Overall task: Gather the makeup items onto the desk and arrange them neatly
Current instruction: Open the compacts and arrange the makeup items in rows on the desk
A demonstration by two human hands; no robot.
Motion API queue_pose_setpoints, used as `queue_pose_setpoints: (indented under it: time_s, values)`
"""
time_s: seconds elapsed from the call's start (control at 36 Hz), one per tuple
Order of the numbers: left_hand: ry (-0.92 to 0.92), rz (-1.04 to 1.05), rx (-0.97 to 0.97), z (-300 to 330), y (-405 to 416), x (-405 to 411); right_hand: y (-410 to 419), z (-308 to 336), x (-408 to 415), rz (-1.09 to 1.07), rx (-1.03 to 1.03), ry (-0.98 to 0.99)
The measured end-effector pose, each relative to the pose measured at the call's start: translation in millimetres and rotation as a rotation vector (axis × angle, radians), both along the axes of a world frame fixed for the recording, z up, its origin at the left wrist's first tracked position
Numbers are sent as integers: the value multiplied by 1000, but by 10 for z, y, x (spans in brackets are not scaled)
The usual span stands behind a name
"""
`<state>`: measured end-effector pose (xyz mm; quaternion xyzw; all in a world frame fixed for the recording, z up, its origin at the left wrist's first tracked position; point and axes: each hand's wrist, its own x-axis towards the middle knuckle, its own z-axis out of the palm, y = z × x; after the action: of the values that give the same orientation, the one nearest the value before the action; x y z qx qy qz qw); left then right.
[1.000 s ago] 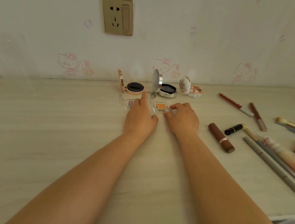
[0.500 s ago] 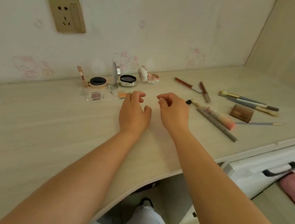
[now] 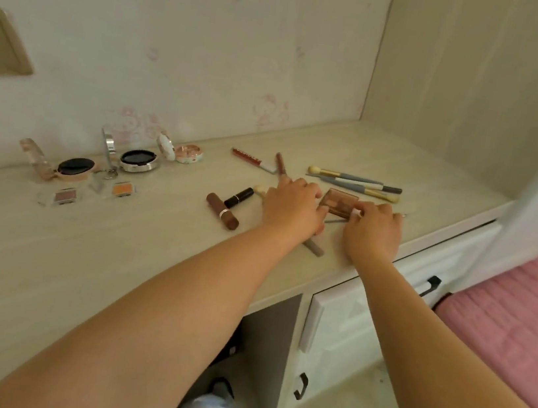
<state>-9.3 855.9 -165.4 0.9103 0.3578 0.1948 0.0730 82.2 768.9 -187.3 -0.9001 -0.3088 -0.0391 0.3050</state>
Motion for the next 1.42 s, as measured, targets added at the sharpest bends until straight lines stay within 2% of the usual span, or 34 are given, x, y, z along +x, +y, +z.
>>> queue_pose_setpoints:
  time_s: [0.11, 0.47, 0.78, 0.92, 0.97, 1.06, 1.22, 1.42]
  values:
    - [73, 46, -19, -45, -47, 245, -2, -47, 99, -4, -126, -66]
    - [198, 204, -46, -37, -26, 655, 3, -98, 145, 72, -130, -120]
    - [-145, 175, -94, 83, 43, 288, -6, -77, 133, 61, -68, -94]
    - [-340, 151, -214, 200, 62, -121, 55, 76, -103, 112, 227, -54]
    - [-410, 131, -252, 233, 74, -346, 125, 187, -320, 215, 379, 75]
    - [-500, 96, -278, 249, 87, -721, 274, 337, -660, 345, 534, 410]
    - [-581, 121, -423, 204, 217, -1493, 561, 402, -1343, 491, 615, 595]
    - [-655, 216, -515, 81, 337, -2383, 830, 320, -2188, 759, 530, 941]
